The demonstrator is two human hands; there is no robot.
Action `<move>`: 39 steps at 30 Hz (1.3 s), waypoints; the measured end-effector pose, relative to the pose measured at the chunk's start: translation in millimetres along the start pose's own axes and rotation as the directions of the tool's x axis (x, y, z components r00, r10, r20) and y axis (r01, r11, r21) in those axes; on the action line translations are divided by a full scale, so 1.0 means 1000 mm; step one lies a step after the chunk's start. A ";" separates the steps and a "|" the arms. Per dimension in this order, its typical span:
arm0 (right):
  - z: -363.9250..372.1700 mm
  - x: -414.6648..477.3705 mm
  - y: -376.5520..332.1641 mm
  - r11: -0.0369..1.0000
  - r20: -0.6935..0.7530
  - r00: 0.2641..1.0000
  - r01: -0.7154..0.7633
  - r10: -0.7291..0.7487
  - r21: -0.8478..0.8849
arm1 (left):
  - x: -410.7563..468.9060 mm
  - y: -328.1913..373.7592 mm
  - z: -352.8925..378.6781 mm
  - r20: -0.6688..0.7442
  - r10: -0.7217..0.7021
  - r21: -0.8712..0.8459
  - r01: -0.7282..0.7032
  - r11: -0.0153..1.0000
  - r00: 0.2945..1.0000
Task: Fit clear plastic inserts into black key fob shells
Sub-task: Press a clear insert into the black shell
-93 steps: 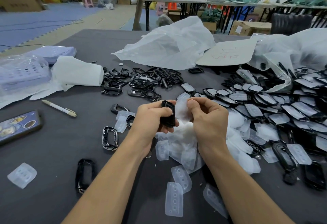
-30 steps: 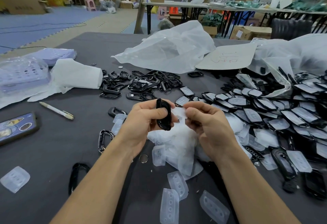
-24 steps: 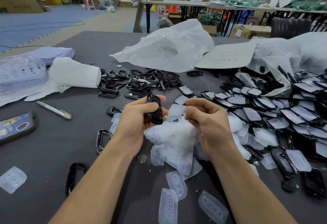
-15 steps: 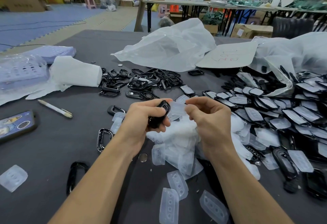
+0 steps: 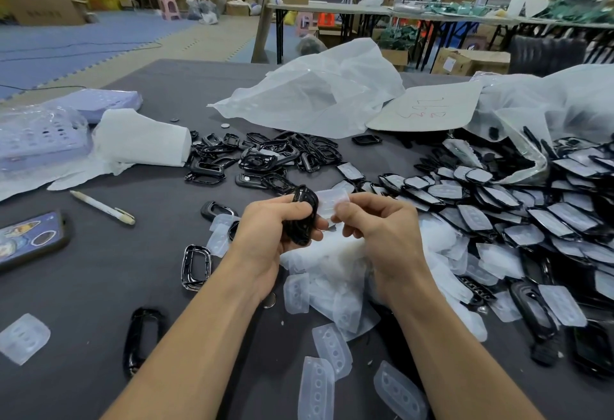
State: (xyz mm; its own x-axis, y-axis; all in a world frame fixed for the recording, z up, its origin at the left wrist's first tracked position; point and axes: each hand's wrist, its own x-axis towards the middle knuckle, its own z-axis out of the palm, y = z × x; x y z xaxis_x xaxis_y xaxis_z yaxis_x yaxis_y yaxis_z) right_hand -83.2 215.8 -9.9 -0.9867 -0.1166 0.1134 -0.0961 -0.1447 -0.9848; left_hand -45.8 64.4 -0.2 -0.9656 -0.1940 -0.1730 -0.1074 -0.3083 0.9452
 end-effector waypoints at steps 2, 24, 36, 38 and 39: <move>0.000 -0.001 0.001 1.000 0.009 1.000 -0.015 0.015 -0.019 | 0.000 0.000 0.001 -0.025 -0.001 -0.013 0.000 1.000 1.000; 0.001 -0.005 -0.005 0.999 -0.112 0.992 0.050 -0.051 -0.018 | 0.010 -0.016 -0.001 -0.215 0.235 0.220 -0.188 0.957 0.948; -0.007 -0.005 -0.008 0.997 0.062 0.998 0.000 0.005 -0.076 | 0.014 -0.022 -0.007 -0.219 0.250 0.320 -0.173 0.932 0.943; -0.010 -0.002 -0.007 0.995 0.087 0.996 0.015 -0.007 -0.099 | 0.016 -0.022 -0.007 -0.224 0.258 0.319 -0.180 0.930 0.940; -0.012 -0.001 -0.007 0.993 0.109 0.994 0.020 -0.007 -0.117 | 0.014 -0.022 -0.005 -0.197 0.265 0.317 -0.194 0.928 0.944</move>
State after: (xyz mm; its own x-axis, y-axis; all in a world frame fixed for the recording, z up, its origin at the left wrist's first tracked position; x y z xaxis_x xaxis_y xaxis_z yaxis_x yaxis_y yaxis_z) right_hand -82.7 228.3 -4.8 -0.9659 -0.2214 0.1343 -0.1307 -0.0307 -0.9909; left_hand -55.9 63.4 -24.6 -0.8932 -0.4485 0.0325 0.0129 0.0467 0.9988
